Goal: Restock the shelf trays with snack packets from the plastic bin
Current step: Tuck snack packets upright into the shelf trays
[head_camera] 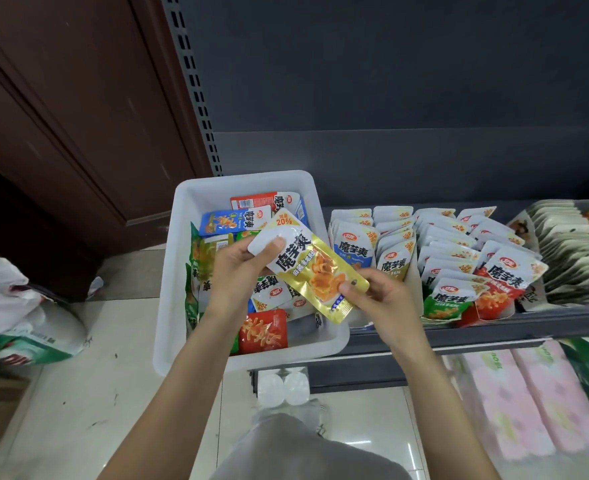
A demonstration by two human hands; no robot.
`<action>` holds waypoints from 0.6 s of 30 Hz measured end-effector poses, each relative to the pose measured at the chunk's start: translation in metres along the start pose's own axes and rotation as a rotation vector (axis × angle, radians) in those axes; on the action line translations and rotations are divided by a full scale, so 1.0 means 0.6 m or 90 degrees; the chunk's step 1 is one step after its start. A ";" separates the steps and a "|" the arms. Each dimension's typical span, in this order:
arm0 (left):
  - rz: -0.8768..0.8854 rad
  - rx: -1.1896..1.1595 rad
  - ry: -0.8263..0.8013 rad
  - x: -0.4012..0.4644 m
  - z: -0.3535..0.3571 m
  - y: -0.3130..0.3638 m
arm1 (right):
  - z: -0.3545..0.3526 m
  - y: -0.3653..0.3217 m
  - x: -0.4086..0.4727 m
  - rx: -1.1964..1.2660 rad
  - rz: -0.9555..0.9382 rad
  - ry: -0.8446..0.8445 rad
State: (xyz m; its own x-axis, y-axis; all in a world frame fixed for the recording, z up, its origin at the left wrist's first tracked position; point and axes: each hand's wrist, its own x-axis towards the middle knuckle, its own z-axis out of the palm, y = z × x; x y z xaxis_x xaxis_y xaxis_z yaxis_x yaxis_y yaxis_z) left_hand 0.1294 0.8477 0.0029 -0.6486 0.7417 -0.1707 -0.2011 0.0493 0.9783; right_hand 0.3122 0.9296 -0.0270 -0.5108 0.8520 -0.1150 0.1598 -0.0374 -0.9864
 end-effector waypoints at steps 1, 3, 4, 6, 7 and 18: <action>0.018 0.016 -0.010 -0.001 0.008 0.001 | -0.005 0.006 -0.004 -0.094 -0.042 0.028; 0.090 0.092 -0.051 -0.004 0.034 0.002 | -0.017 0.012 -0.015 -0.330 -0.145 0.134; 0.132 0.130 -0.080 -0.005 0.052 0.003 | -0.024 0.011 -0.022 -0.424 -0.187 0.199; 0.189 0.168 -0.130 -0.007 0.092 0.004 | -0.039 0.006 -0.034 -0.474 -0.198 0.297; 0.208 0.182 -0.151 -0.005 0.111 0.002 | -0.047 0.009 -0.037 -0.460 -0.188 0.327; 0.330 0.506 -0.240 0.033 0.219 -0.047 | -0.075 0.066 -0.012 -0.345 -0.035 0.256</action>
State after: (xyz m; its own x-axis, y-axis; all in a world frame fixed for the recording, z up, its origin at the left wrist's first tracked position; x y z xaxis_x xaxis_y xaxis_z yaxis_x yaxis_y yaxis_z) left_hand 0.2187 0.9486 -0.0129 -0.2163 0.9535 0.2099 0.6734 -0.0100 0.7392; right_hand 0.3603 0.9453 -0.0597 -0.1939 0.9769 0.0898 0.5969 0.1901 -0.7795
